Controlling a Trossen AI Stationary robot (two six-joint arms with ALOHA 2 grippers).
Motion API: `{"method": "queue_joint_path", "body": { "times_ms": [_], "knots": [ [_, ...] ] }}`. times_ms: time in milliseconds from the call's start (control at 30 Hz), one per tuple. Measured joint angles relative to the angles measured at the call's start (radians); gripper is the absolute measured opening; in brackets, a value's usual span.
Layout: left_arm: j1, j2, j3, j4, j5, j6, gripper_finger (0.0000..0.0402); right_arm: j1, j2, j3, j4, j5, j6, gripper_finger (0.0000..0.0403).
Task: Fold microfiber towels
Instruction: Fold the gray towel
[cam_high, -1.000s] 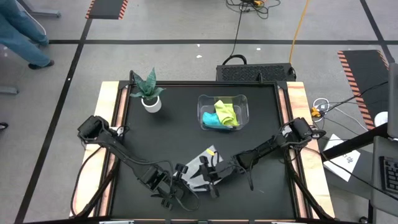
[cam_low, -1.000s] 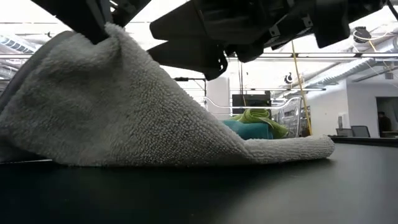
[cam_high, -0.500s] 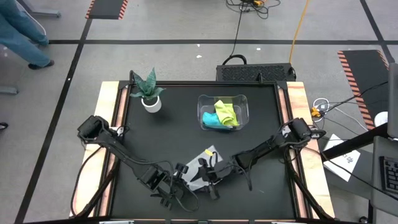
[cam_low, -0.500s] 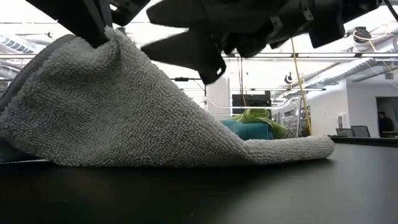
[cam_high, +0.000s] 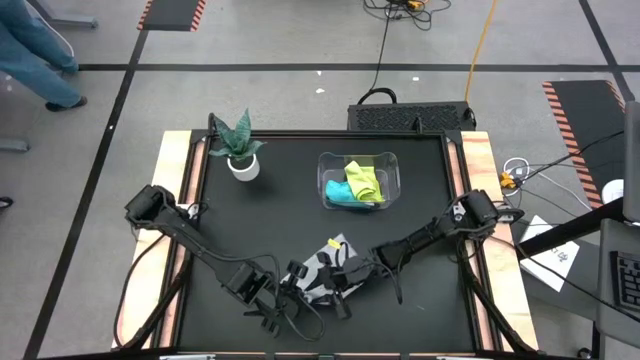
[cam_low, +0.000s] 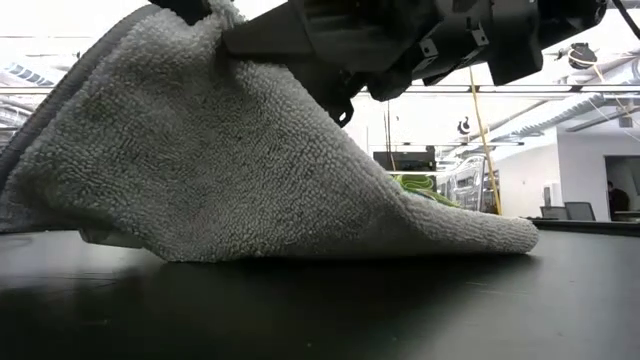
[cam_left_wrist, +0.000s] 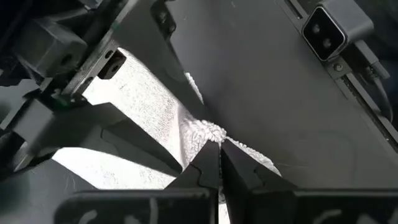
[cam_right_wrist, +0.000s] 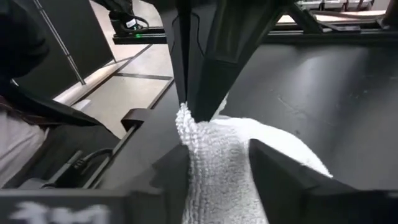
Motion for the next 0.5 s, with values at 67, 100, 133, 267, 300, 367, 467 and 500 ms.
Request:
{"method": "queue_joint_path", "body": {
  "times_ms": [67,100,133,267,300,367,467,500],
  "knots": [
    [0.000,0.000,0.000,-0.003,0.000,0.000,0.0004,-0.004,0.000,0.000,-0.004,-0.012,-0.011,0.0110],
    [0.000,0.000,0.000,-0.004,0.000,0.000,0.0003,-0.006,0.000,0.000,-0.005,-0.031,-0.022,0.0082],
    [0.000,0.000,0.000,-0.004,0.000,0.000,0.0004,-0.009,0.000,0.000,-0.005,-0.049,-0.036,0.0051],
    [0.000,0.000,0.000,-0.017,0.001,-0.021,0.0020,-0.020,0.000,0.000,-0.011,-0.083,-0.030,0.0012],
    [-0.001,0.000,0.000,-0.034,0.005,-0.041,0.0024,-0.025,0.000,0.000,-0.016,-0.083,-0.025,0.0012],
    [-0.009,0.000,0.000,-0.070,0.013,-0.099,0.0034,-0.031,0.000,0.000,-0.024,-0.084,-0.024,0.0005],
    [-0.043,0.000,0.000,-0.151,0.008,-0.169,0.0055,-0.042,0.000,0.000,-0.026,-0.104,-0.011,0.0003],
    [-0.058,0.000,0.000,-0.171,-0.007,-0.191,0.0064,-0.045,0.000,0.000,-0.026,-0.105,-0.007,0.0003]
  ]
}}
